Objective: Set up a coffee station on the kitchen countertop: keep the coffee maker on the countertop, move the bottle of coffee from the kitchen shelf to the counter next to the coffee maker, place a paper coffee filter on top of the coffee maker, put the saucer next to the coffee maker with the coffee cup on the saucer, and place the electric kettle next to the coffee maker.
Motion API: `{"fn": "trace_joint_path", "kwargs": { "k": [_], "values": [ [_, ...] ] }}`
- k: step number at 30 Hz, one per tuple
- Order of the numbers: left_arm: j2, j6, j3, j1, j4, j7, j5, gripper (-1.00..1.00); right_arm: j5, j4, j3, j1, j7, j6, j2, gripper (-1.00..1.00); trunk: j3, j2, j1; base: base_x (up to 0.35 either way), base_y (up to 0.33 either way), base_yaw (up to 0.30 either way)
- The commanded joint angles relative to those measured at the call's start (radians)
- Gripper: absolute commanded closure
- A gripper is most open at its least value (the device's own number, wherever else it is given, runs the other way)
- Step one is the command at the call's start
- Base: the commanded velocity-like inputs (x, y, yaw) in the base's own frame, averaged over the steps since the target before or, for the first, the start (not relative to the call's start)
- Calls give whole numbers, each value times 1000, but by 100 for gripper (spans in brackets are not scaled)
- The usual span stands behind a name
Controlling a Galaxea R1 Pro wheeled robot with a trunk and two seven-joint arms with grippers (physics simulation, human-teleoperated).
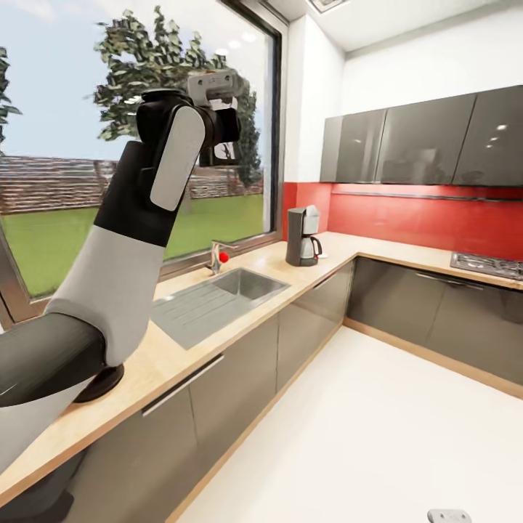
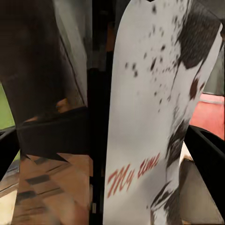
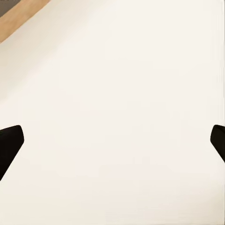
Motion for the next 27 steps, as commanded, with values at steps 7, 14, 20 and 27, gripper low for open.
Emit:
{"fn": "trace_joint_path", "kwargs": {
  "k": [7,14,20,27],
  "values": [
    [0,2,-1,-1,0,10,9,100,-5,-2,-3,-1,5,7,-3,-100,1,-2,0,0,-159,-239],
    [0,3,-1,-1,1,9,9,100,-5,-2,-3,-1,5,6,-4,-100,2,-2,0,0,-291,-94],
    [0,2,-1,11,1,-17,9,100,-5,-2,-3,-1,6,6,-4,-100,2,-2,0,0,-298,-230],
    [0,3,-1,26,2,-40,9,100,-5,-2,-3,-1,6,6,-4,-100,2,-2,0,0,-60,-274]
  ]
}}
